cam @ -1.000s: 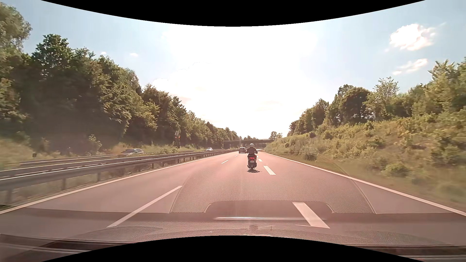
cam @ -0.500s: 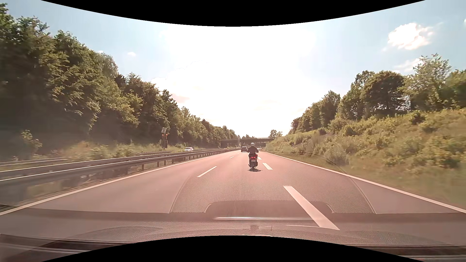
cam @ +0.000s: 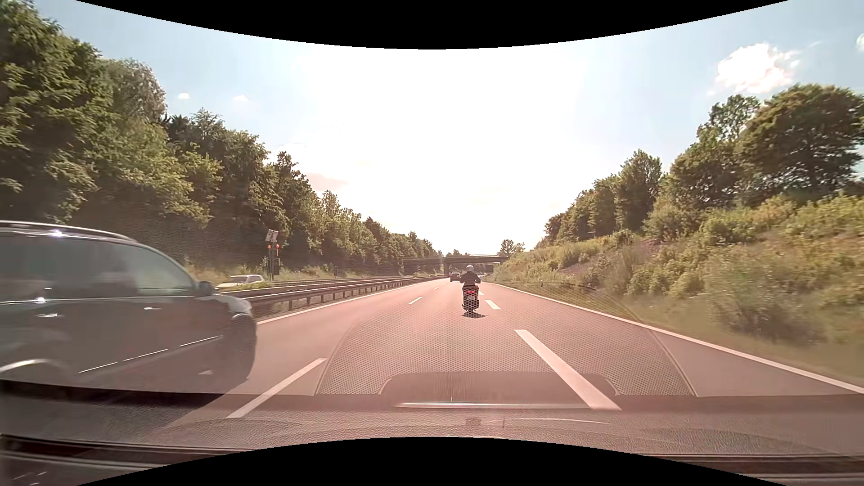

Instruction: Follow the waypoints while adhering to traffic rules and regulations

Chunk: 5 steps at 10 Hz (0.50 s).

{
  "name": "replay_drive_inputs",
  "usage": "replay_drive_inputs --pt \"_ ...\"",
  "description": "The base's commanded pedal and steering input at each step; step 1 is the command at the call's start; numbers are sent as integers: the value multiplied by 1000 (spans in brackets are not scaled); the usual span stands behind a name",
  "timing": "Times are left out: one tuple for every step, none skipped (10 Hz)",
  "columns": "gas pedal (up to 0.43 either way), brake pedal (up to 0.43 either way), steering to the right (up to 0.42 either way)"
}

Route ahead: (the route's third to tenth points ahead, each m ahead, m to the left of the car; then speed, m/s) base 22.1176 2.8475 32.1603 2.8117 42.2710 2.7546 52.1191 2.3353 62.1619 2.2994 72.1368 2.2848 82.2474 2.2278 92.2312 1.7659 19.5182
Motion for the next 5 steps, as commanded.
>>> replay_drive_inputs --pt "248 12 3" --pt "248 12 3" --pt "260 6 3" --pt "268 12 4" --pt "280 12 4"
